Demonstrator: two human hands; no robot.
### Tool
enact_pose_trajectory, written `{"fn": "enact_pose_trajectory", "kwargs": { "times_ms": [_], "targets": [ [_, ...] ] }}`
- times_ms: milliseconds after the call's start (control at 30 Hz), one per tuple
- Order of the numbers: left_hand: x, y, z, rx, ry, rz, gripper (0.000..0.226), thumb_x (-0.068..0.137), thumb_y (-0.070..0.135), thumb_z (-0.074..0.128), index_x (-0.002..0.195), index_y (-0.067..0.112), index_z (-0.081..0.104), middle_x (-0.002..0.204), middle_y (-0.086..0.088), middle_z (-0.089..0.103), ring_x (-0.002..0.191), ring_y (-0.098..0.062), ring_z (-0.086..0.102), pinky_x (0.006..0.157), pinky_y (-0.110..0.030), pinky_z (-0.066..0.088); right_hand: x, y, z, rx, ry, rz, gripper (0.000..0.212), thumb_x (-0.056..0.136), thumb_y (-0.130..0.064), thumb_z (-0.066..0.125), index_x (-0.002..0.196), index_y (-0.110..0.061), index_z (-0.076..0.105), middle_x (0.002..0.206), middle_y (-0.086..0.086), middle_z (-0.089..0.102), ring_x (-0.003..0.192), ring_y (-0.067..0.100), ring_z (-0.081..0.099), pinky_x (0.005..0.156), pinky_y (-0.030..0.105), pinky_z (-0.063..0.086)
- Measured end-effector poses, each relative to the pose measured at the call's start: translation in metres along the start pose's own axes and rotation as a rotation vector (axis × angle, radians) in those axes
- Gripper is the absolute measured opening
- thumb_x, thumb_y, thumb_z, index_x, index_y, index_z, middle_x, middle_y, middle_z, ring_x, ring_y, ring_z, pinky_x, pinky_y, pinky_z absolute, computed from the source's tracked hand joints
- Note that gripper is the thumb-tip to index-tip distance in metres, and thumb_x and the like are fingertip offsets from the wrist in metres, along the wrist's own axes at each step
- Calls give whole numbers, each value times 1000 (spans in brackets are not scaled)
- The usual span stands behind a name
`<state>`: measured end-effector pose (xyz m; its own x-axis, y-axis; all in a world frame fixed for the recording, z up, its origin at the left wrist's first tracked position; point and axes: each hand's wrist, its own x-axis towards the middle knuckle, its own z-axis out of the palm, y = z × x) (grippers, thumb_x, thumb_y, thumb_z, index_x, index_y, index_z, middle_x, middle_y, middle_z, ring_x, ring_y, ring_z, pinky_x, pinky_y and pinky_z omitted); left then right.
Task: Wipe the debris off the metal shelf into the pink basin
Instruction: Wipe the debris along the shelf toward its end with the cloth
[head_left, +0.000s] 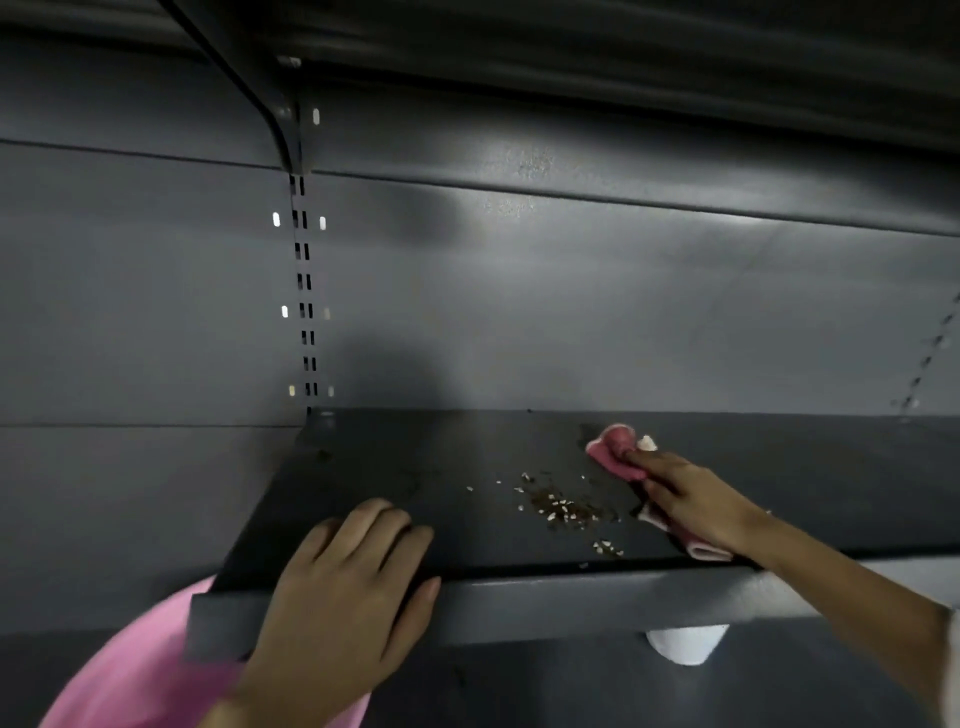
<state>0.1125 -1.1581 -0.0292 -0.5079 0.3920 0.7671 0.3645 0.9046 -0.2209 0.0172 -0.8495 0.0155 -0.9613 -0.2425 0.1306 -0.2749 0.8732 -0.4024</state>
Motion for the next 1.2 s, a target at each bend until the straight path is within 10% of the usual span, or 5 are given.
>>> {"fn": "enact_pose_trajectory", "kwargs": {
  "times_ms": [267, 467, 633, 1033, 1200],
  "targets": [
    [-22, -46, -15, -3, 45, 61, 40, 79, 35, 42, 83, 12, 73, 84, -4, 70, 95, -21, 56, 70, -32, 32, 14, -91, 48, 107, 146, 152, 45, 91, 1, 33, 127, -18, 51, 121, 18, 62, 107, 32, 60, 63, 17, 40],
    [-24, -54, -19, -63, 65, 43, 38, 77, 35, 42, 80, 12, 72, 79, -2, 69, 94, -20, 46, 69, -31, 30, 12, -84, 24, 163, 463, 356, 45, 89, 3, 35, 124, -18, 55, 118, 19, 64, 108, 31, 59, 79, 23, 39],
    [-27, -54, -17, -85, 68, 34, 38, 77, 34, 42, 78, 12, 72, 79, -1, 69, 93, -19, 46, 66, -31, 32, -10, -57, 22, -229, 183, 487, 38, 95, -27, 35, 129, -11, 40, 130, 19, 49, 121, 37, 42, 105, 47, 35],
    [-26, -53, -14, -100, 56, 42, 38, 77, 34, 43, 80, 12, 73, 81, -1, 70, 93, -17, 47, 67, -30, 33, 13, -147, 66, -291, 39, 77, 30, 95, -19, 32, 118, 0, 38, 121, 25, 54, 106, 41, 56, 88, 41, 45],
    [-27, -55, -14, -87, 51, 54, 36, 75, 35, 44, 79, 13, 73, 81, 0, 70, 95, -17, 47, 67, -29, 30, 23, -115, 45, -197, 219, 51, 28, 95, -24, 36, 107, -2, 48, 112, 21, 56, 100, 38, 58, 85, 39, 44]
  ]
}}
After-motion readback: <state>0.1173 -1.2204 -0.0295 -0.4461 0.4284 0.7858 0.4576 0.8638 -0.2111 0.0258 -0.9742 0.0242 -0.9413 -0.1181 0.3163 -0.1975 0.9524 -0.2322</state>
